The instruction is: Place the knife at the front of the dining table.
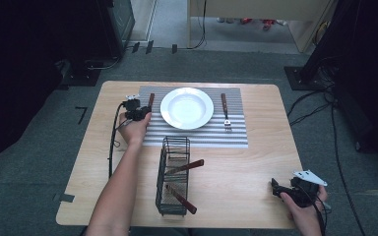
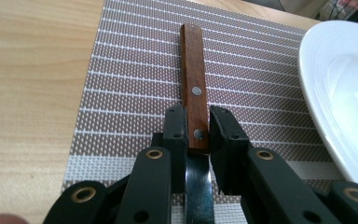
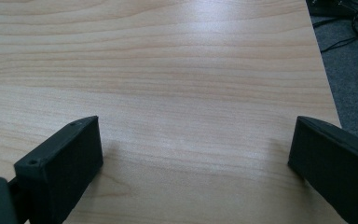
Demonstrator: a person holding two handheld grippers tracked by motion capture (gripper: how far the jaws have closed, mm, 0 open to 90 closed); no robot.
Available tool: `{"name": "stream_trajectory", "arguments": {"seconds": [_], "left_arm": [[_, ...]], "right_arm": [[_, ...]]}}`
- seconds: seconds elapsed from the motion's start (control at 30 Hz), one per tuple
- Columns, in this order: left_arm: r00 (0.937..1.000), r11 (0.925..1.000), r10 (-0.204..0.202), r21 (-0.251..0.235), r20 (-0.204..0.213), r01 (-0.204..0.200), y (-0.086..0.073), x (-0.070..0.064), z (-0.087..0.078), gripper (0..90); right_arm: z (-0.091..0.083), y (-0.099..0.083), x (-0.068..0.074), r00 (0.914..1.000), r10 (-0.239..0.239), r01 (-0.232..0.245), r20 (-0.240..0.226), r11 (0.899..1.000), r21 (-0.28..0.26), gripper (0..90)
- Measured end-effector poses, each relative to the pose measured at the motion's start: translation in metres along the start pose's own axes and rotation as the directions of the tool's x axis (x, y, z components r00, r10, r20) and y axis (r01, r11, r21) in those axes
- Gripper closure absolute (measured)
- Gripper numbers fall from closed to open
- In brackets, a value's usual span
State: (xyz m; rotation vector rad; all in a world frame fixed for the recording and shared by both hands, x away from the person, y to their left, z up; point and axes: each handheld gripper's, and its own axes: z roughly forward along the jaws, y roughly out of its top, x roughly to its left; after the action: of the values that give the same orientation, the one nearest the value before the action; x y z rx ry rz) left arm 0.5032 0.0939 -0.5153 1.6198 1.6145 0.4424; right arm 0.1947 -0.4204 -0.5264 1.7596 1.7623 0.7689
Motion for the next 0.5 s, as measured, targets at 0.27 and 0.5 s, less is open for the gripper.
{"name": "stream_trajectory", "arguments": {"seconds": [0.27,0.5], "left_arm": [[1.0,1.0,0.004,-0.005,-0.001,-0.004,-0.001,-0.0004,0.0,78.2],[0.9999,0.9999,-0.007,-0.011,0.008,0.007,-0.0018,0.0011,-0.0002,77.1]], "right_arm": [[0.0,0.0,0.0,1.0,0.0,0.0,0.0,1.0,0.0,2.2],[-0.0001,0.0,0.0001,1.0,0.001,-0.001,0.0,1.0,0.001,2.2]]}}
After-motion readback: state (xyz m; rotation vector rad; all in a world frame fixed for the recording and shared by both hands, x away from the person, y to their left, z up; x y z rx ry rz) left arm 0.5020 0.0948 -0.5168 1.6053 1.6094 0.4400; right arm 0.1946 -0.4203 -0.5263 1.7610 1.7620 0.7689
